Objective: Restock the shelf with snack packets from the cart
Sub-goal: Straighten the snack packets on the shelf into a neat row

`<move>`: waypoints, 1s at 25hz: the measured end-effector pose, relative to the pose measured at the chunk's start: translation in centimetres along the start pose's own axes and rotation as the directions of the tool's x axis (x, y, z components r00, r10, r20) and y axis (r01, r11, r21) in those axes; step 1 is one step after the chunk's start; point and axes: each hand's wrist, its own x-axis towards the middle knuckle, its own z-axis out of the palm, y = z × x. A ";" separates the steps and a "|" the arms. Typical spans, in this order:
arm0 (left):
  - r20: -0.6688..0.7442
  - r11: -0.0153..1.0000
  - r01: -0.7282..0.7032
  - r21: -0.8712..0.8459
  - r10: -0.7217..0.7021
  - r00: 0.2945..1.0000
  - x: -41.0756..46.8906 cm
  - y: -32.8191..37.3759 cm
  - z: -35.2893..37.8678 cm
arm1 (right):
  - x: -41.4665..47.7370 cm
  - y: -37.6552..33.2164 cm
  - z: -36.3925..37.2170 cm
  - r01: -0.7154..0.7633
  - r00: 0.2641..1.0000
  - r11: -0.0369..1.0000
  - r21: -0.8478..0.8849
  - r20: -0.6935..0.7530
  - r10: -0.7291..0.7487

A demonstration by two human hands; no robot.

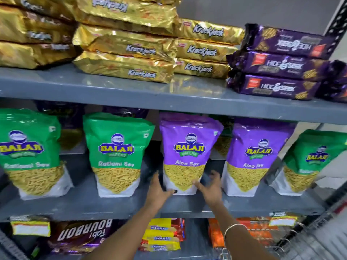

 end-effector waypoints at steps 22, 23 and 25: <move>-0.165 0.731 -0.425 0.534 0.583 0.796 -4.2 0.4 6.9 | -0.7 1.5 -8.9 0.040 0.973 0.989 -0.140 -0.219 -0.071; -0.036 0.691 -0.501 0.521 0.604 0.796 -4.0 1.1 8.5 | -0.1 2.2 -10.8 0.021 0.950 0.991 -0.136 -0.306 -0.062; 0.128 0.733 -0.518 0.442 0.520 0.845 -2.5 3.7 12.2 | 2.5 3.9 -14.7 -0.058 0.937 0.997 -0.059 -0.346 0.034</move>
